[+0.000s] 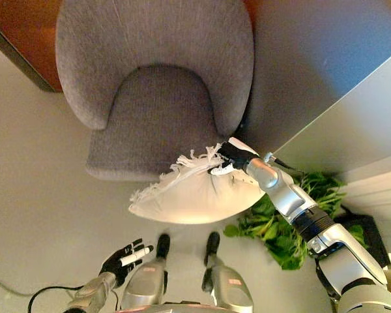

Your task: Pick up the pillow and put it on the sofa.

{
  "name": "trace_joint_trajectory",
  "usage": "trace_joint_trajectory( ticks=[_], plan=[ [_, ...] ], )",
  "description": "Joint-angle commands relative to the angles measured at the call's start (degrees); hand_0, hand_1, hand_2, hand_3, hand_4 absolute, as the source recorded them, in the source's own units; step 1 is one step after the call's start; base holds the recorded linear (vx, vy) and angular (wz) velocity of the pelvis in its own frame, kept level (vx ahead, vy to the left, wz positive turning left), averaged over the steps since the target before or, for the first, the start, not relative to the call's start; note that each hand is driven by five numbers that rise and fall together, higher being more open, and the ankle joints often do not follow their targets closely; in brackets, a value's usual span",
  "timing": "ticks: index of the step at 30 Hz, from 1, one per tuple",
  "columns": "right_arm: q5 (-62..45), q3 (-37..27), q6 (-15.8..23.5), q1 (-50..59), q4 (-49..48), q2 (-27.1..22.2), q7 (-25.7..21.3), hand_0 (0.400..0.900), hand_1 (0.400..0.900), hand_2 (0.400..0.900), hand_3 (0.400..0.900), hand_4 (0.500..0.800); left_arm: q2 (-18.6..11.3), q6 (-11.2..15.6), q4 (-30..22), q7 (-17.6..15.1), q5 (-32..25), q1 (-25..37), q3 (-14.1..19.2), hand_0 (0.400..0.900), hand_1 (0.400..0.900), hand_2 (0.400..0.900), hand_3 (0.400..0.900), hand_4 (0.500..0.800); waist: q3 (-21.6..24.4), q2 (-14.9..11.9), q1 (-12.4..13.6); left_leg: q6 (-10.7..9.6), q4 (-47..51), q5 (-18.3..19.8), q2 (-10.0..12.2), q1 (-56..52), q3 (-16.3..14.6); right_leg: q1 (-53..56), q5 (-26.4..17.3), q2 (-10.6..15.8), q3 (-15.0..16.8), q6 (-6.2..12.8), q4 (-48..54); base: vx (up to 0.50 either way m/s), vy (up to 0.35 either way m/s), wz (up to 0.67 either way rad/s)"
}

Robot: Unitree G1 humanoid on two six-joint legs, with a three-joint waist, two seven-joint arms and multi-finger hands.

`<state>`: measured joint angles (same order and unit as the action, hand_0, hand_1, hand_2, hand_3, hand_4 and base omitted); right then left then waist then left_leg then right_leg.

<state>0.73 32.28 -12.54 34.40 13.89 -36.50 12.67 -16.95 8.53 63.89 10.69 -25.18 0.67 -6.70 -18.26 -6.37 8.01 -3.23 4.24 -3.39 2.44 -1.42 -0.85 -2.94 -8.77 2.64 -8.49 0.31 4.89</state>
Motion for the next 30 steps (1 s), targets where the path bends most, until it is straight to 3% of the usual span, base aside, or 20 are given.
trace_joint_trajectory(
  ticks=[1,8,13,17,21,27,28,29,30],
  plan=[
    [-1.0,-8.0,3.8,7.8,-6.8,-2.1,-0.3,0.4,0.4,0.4,0.4,0.5,-0.5,-1.0,4.4,-0.5,3.1,-3.7,-1.6,0.9,0.9,0.9,0.9,0.8,10.5,0.9,1.0,0.8,-0.2,1.8,-2.2,2.4,2.3,3.5,10.5,0.4,-3.0,3.4,-7.2,0.17,0.018,0.12],
    [3.2,-7.8,2.4,18.0,-3.0,-7.1,-0.2,0.4,0.4,0.4,0.4,0.5,-1.5,-3.2,6.1,-1.3,5.8,-5.4,2.1,0.9,0.9,0.9,0.9,0.8,12.2,0.3,3.4,0.7,-0.3,2.1,-2.4,0.9,3.7,6.3,11.2,0.8,-5.0,3.16,-6.7,0.18,0.008,0.22],
    [2.1,-4.7,-1.3,26.2,2.9,-9.1,-2.9,0.4,0.4,0.4,0.4,0.5,-2.3,-3.4,6.4,-1.9,6.8,-5.9,2.1,0.9,0.9,0.9,0.9,0.8,11.6,-0.1,5.7,0.6,-0.7,1.8,-2.9,1.5,5.9,6.9,11.5,1.2,-6.5,3.0,-6.7,0.16,-0.007,0.34],
    [1.5,2.0,-3.1,37.1,13.5,-9.7,-8.9,0.4,0.4,0.4,0.4,0.5,-4.7,-3.0,5.5,-1.1,4.7,-3.3,-0.3,0.9,0.9,0.9,0.9,0.8,8.6,-0.4,8.3,0.8,-1.2,1.2,-3.6,4.9,8.8,4.8,11.4,1.3,-7.6,2.92,-7.2,-0.03,-0.048,0.3],
    [-0.4,10.7,-2.2,49.0,26.3,-8.7,-15.5,0.4,0.4,0.4,0.4,0.5,-6.8,-1.9,4.1,0.0,0.0,0.5,-3.9,0.9,0.9,0.9,0.9,0.8,4.4,0.4,10.6,1.1,-1.0,0.3,-4.1,9.1,10.6,1.4,10.9,1.6,-9.1,2.94,-7.1,-0.24,-0.06,0.24],
    [0.9,18.7,-1.8,59.6,41.2,-7.0,-21.5,0.4,0.4,0.4,0.4,0.5,-5.9,0.5,3.0,-0.4,-3.8,1.7,-7.2,0.9,0.9,0.9,0.9,0.8,2.0,2.9,13.6,1.2,-0.8,-0.5,-5.4,12.5,12.8,-0.5,11.1,2.7,-12.2,2.61,-6.9,-0.1,0.047,0.23],
    [2.1,19.2,-1.9,60.3,43.5,-6.6,-21.3,0.445,0.445,0.445,0.445,0.527,-5.6,0.6,2.8,-0.4,-4.1,1.7,-7.4,0.9,0.9,0.9,0.9,0.8,2.0,3.3,14.0,1.1,-0.8,-0.6,-5.5,12.8,13.1,-0.6,11.2,2.9,-12.6,2.6,-6.8,-0.03,0.068,0.22],
    [4.0,19.7,-1.7,61.1,46.8,-6.4,-19.5,0.9,0.9,0.9,0.9,0.8,-5.5,0.9,2.6,-0.1,-4.3,1.7,-7.7,0.9,0.9,0.9,0.9,0.8,1.9,3.7,14.6,1.0,-0.9,-0.7,-5.7,13.2,13.4,-0.7,11.4,3.2,-13.2,2.56,-6.7,-0.04,0.062,0.25],
    [3.4,21.2,-2.5,62.4,48.7,-6.4,-19.3,0.9,0.9,0.9,0.9,0.8,-5.6,0.6,1.8,-0.1,-4.4,1.5,-7.9,0.9,0.9,0.9,0.9,0.8,1.7,4.2,15.3,1.0,-0.8,-0.8,-6.0,13.6,13.7,-0.7,11.4,3.3,-13.8,2.53,-6.7,-0.04,0.048,0.22]
  ],
)
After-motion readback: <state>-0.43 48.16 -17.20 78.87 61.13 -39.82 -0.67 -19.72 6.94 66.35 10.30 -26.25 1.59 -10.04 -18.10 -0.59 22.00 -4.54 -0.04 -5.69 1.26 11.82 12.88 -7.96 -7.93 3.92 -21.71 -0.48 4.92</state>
